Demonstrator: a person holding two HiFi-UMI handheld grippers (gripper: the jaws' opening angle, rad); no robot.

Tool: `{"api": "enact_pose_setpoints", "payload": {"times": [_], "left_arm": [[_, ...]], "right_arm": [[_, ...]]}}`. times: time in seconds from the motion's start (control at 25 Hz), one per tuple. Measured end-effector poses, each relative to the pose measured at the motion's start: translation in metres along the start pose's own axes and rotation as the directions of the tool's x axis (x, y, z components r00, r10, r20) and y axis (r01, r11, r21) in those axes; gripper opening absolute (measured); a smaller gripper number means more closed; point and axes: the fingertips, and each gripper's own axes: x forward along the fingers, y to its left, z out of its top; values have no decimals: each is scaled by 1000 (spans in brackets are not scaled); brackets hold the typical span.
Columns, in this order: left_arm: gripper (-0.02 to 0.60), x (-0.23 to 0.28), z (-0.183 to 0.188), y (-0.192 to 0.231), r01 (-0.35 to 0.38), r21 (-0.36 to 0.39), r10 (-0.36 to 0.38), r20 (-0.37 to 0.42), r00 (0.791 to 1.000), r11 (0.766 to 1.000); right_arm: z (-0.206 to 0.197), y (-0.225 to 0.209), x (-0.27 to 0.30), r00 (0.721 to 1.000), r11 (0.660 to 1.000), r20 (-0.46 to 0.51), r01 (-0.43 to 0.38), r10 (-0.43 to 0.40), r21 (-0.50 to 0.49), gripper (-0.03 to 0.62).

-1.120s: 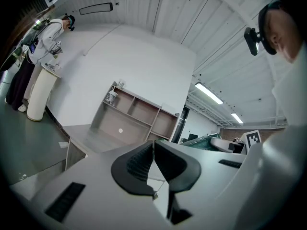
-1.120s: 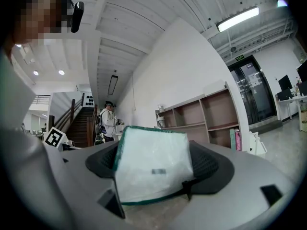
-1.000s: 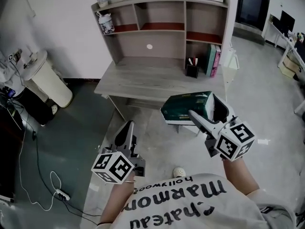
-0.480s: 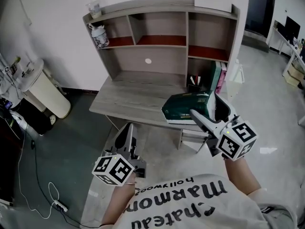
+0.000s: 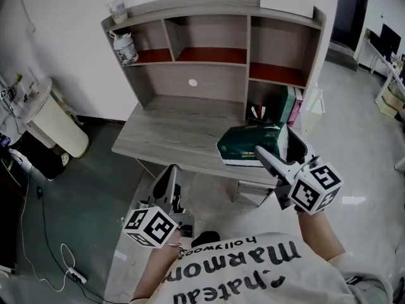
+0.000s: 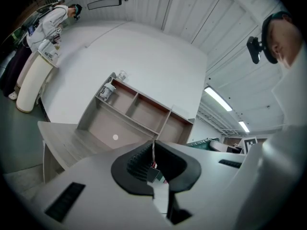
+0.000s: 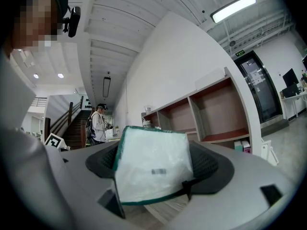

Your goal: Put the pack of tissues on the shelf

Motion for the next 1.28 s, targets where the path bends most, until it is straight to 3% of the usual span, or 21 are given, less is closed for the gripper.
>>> {"api": "enact_pose_setpoints", "payload": {"times": [0.4,0.68,0.92,1.28], "left_arm": [[26,52,14,33,41,14,-40,-31,999,999],[26,136,69,87,98,-15,-99,-83,992,995],[26,160,67,87,178,42,-176,-60,983,983],[26,240,130,156,247,44,-243,-76,967,968]], "right_arm": [[-3,-20,47,999,999,13,35,-35,19,431],[23,-32,140,996,996,-2,87,-87,31,431],[24,-34,141,992,996,91,90,-89,-7,431],[56,-43,246,980,987,134,155,-149,-32,431]]}}
